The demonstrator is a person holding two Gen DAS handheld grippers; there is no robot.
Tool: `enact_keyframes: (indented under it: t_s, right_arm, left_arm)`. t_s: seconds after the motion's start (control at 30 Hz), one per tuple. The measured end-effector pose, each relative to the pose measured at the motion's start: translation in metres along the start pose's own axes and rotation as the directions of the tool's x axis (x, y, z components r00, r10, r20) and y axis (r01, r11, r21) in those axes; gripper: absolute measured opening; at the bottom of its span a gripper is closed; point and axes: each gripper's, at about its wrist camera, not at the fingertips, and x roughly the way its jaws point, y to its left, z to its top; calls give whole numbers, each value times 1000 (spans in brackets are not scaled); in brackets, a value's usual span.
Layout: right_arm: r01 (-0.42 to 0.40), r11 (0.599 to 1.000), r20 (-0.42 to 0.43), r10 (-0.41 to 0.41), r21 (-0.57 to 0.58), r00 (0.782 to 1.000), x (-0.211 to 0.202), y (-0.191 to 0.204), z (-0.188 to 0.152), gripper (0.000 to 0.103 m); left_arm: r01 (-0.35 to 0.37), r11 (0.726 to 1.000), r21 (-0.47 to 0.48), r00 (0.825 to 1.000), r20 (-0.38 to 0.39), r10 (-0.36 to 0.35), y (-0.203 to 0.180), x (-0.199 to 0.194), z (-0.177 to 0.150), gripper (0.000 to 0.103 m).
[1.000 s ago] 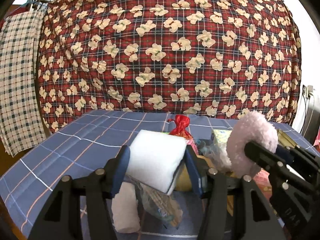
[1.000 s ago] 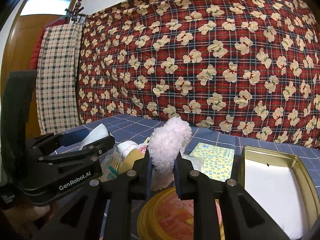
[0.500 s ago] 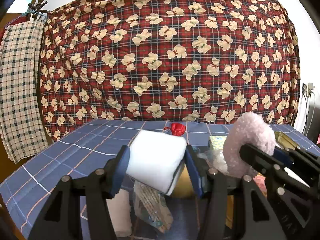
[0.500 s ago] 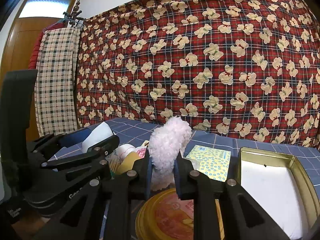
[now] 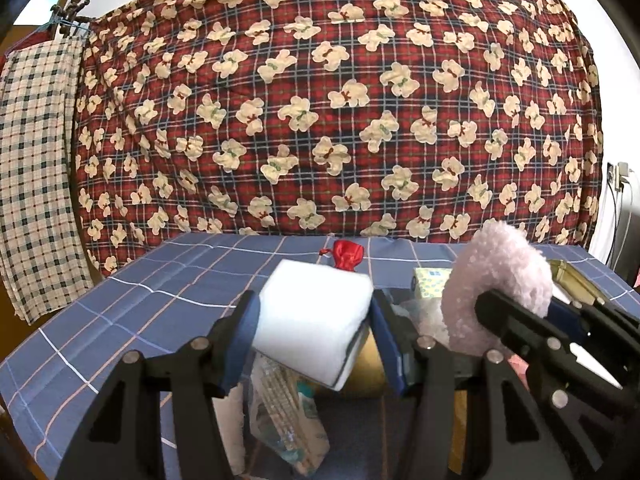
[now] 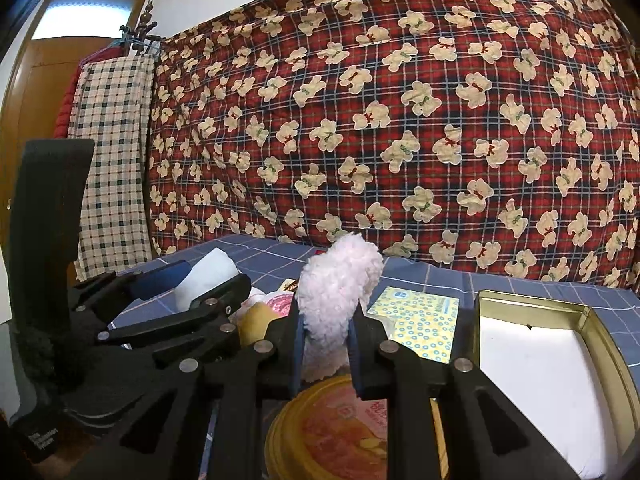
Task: Organize soft objects
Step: 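Carry the white sponge in the left tool over the gold tray while the right tool carries the pink puff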
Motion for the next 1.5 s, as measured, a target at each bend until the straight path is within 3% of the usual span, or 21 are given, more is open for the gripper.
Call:
enact_keyframes:
  t_s: [0.6, 1.5]
  right_arm:
    - [69, 997, 38, -68, -24, 997, -5, -5, 1, 21]
    - [205, 979, 83, -206, 20, 975, -35, -69, -2, 21]
  left_arm:
    - [-17, 999, -37, 999, 51, 19, -6, -6, 0, 55]
    - [142, 990, 15, 988, 59, -143, -77, -2, 3, 56]
